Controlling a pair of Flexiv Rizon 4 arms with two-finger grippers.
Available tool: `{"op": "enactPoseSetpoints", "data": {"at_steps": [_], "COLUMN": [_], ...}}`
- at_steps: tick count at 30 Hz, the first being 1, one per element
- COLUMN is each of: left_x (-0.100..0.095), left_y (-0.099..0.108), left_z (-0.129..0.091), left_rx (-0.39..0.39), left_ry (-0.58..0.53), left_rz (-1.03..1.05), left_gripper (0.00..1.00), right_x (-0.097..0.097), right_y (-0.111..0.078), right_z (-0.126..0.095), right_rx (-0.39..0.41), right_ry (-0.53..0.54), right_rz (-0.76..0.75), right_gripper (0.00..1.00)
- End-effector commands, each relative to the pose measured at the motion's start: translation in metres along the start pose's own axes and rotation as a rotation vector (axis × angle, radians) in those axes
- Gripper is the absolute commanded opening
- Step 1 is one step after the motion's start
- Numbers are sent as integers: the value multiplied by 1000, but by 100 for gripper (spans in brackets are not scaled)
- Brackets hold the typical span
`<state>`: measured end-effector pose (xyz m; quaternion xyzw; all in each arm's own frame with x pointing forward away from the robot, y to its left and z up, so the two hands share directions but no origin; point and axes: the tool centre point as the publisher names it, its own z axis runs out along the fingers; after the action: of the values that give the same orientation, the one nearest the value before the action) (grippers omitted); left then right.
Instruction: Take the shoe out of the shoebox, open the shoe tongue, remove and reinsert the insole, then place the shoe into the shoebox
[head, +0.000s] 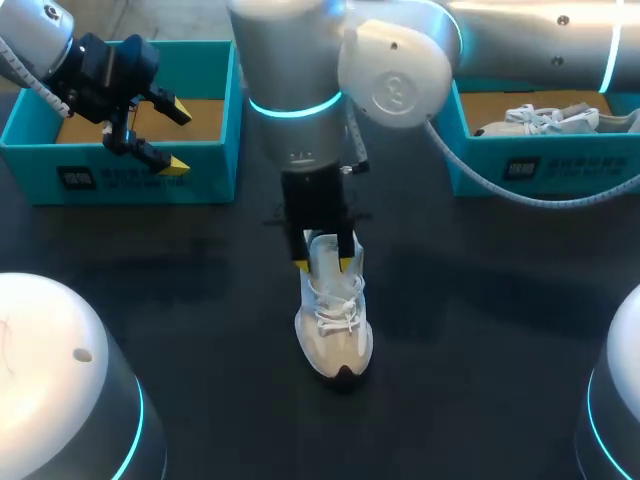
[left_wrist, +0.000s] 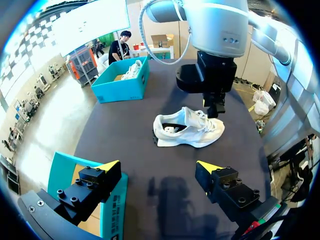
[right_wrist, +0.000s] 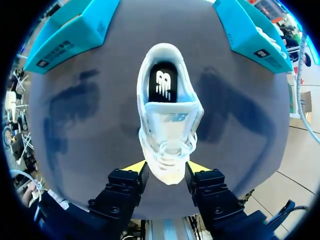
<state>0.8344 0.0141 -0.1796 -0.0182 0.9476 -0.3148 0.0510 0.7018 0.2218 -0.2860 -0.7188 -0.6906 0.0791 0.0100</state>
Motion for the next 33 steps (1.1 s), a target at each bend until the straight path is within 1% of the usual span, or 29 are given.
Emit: {"op": "enactPoseSetpoints", "data": {"at_steps": [1, 6, 16, 20, 24, 27, 29, 33], "left_x": [1, 1, 1, 1, 1, 1, 1, 1], "left_y": [0, 0, 0, 0, 0, 0, 0, 0], "left_z": [-1, -1, -1, -1, -1, -1, -1, -1], "left_rx": [-3, -3, -3, -3, -3, -3, -3, -3], "left_ry": [0, 0, 0, 0, 0, 0, 0, 0], "left_rz": [0, 0, 0, 0, 0, 0, 0, 0], "left_gripper": [100, 100, 100, 100, 100, 100, 100, 100], "right_x": [-10, -15, -15, -16, -17, -17, -16, -15], "right_y": [7, 25, 54, 57, 52, 50, 54, 67], "right_z": [9, 20, 41, 39, 28, 25, 26, 37], "right_rx": [-8, -18, -19, -12, -14, -25, -28, -24], "right_ry": [26, 42, 74, 61, 43, 37, 39, 56], "right_rz": [-10, -38, -87, -95, -93, -98, -106, -131], "right_gripper": [44, 40, 33, 32, 33, 34, 35, 36]}}
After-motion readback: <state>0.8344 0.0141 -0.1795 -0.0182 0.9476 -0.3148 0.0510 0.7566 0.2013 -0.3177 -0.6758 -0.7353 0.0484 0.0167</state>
